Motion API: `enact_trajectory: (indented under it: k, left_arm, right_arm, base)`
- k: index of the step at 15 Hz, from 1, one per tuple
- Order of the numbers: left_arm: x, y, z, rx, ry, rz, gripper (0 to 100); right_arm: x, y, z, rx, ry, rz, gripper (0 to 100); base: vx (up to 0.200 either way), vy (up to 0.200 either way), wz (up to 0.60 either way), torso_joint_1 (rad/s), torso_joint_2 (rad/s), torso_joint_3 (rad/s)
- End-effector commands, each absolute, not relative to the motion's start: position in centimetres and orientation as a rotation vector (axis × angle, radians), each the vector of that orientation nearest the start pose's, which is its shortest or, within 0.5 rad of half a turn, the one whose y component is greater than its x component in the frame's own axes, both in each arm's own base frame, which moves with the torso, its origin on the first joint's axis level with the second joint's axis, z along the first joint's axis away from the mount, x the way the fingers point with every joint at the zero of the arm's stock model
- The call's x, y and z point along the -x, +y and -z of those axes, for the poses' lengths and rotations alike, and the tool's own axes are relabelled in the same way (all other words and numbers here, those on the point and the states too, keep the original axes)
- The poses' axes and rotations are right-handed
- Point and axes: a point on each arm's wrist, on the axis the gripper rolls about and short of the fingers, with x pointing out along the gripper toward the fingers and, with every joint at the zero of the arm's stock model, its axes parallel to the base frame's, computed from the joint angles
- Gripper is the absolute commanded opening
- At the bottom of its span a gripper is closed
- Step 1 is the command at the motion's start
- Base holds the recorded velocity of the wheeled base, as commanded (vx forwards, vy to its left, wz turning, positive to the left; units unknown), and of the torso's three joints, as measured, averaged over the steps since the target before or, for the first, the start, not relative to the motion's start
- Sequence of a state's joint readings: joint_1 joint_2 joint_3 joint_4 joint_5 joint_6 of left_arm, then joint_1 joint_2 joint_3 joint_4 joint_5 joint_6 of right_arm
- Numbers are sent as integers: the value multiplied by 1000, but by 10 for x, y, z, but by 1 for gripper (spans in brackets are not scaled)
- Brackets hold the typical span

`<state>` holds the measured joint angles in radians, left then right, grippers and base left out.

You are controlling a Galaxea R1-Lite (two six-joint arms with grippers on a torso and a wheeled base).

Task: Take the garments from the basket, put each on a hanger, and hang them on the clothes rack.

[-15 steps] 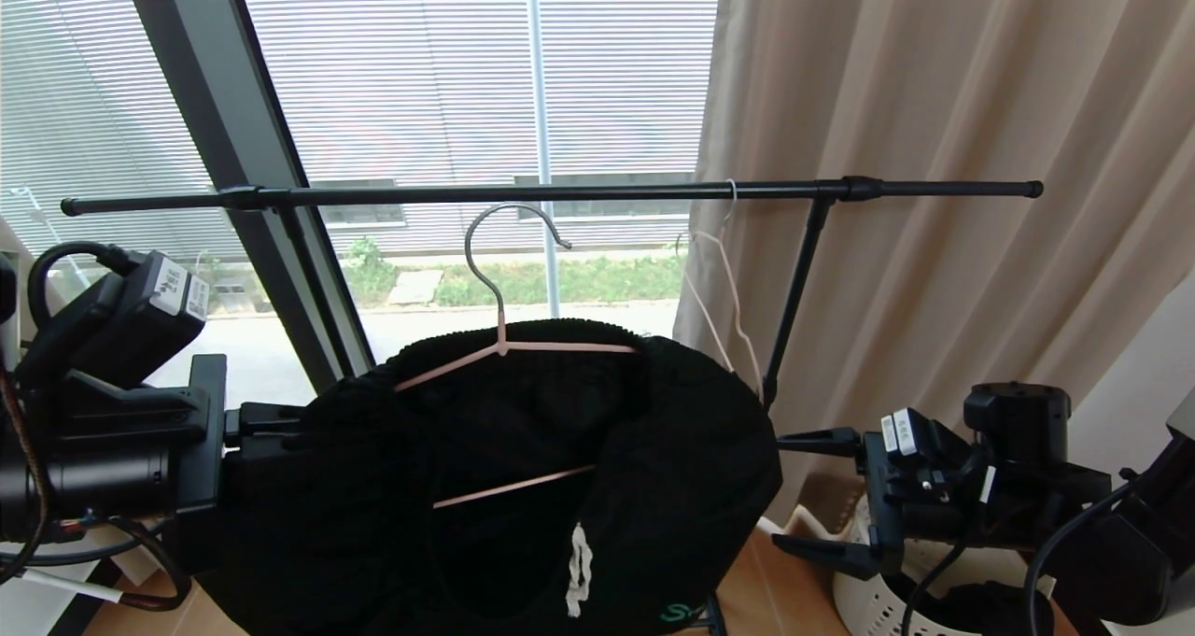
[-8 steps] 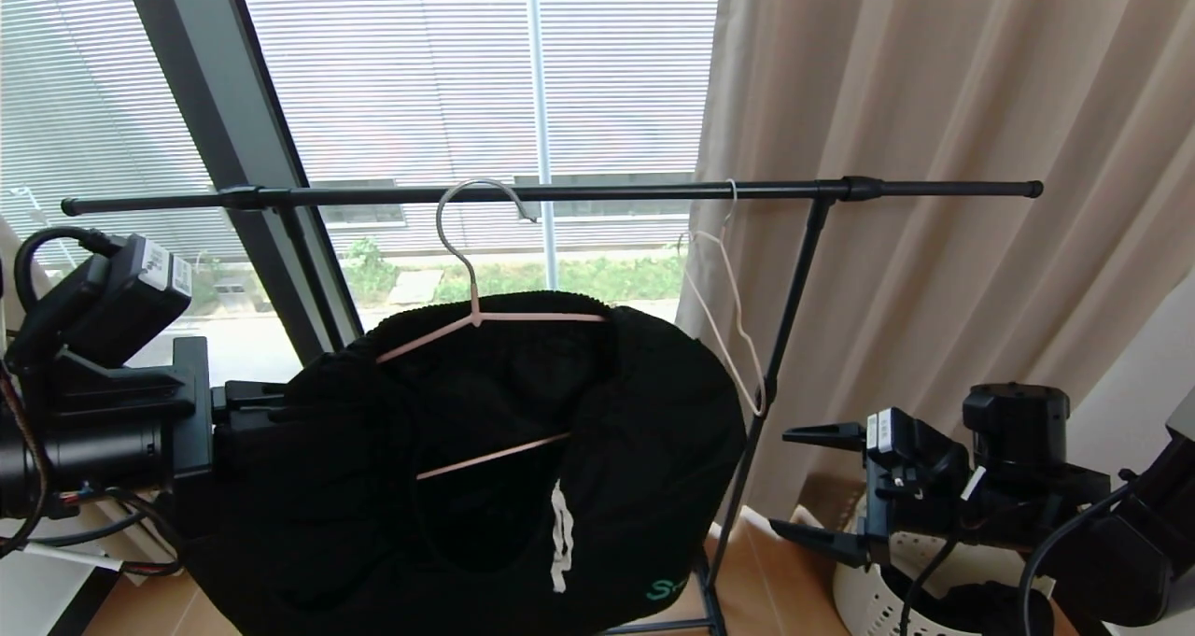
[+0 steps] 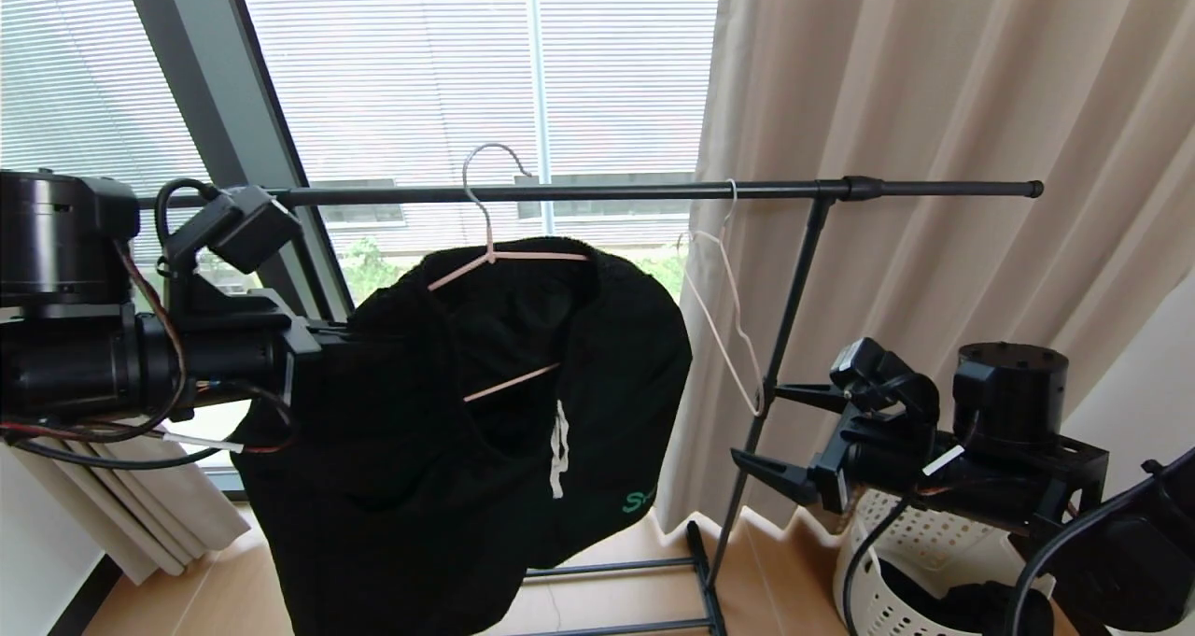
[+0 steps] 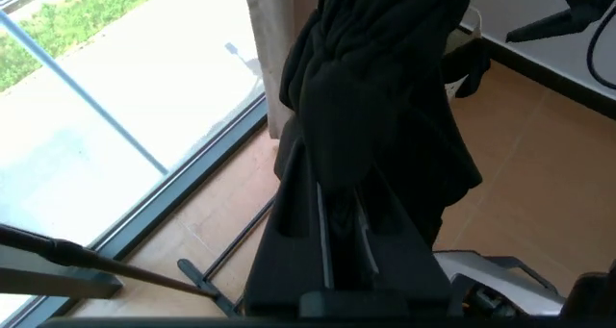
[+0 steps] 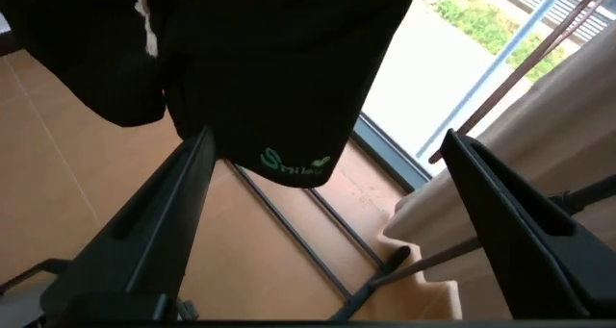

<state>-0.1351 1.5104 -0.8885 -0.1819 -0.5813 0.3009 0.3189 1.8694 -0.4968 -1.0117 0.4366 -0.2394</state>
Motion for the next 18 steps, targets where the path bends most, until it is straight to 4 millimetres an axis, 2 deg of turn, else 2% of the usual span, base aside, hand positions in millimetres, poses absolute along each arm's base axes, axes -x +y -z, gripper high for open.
enact_trajectory:
  k: [1, 2, 6, 10, 12, 18]
  left_arm:
    - [-283, -65, -206, -166, 388, 752, 0]
    - [-297, -74, -202, -165, 410, 718, 0]
    - [-323, -96, -195, -168, 434, 663, 0]
    - [-354, -118, -189, -110, 455, 556, 0]
    - [-364, -128, -188, -85, 454, 516, 0]
    - [-377, -147, -186, -45, 424, 520, 0]
  right_arm:
    - [-265, 114, -126, 204, 169, -777, 100]
    - [-264, 120, -133, 202, 149, -727, 100]
    - [-257, 124, -147, 211, 156, -685, 100]
    - [-252, 122, -151, 214, 171, -687, 100]
    - [-252, 122, -150, 215, 174, -686, 100]
    - [-253, 122, -148, 217, 181, -687, 100]
  base:
    - [0, 0, 0, 0, 0, 0]
    - [0, 0, 0, 0, 0, 0]
    - [0, 0, 0, 0, 0, 0]
    - [0, 0, 0, 0, 0, 0]
    - [0, 0, 0, 0, 0, 0]
    - [0, 0, 0, 0, 0, 0]
